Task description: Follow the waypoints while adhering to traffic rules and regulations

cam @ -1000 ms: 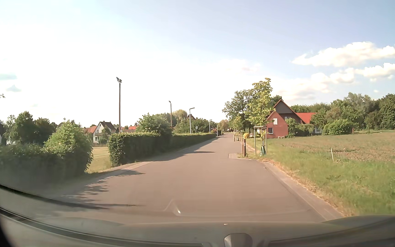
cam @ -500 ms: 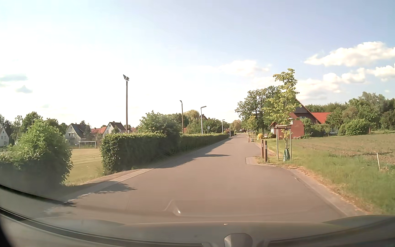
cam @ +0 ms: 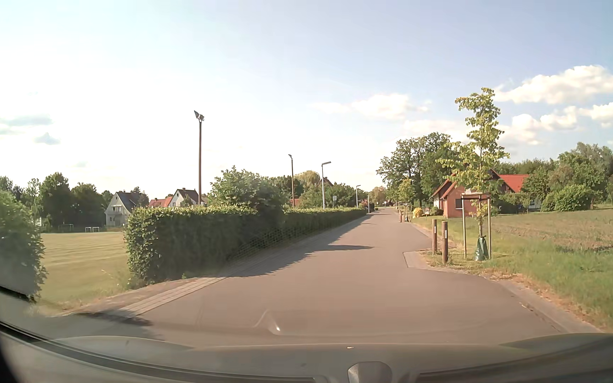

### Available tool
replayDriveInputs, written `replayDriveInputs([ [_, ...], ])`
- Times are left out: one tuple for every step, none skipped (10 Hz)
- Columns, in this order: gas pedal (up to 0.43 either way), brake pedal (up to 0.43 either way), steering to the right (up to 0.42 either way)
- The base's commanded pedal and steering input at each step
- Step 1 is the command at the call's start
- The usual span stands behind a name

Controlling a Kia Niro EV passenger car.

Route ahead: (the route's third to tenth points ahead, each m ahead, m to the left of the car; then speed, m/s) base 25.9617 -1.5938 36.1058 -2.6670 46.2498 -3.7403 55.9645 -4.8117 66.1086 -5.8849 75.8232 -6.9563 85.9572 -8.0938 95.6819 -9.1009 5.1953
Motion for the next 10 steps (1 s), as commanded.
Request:
replayDriveInputs([
  [0.118,0.006,0.003],
  [0.118,0.006,0.010],
  [0.118,0.006,0.016],
  [0.118,0.006,0.022],
  [0.130,0.006,0.022],
  [0.150,0.006,0.022],
  [0.169,0.006,0.022],
  [0.169,0.006,0.023],
  [0.169,0.006,0.023],
  [0.169,0.006,0.024],
])
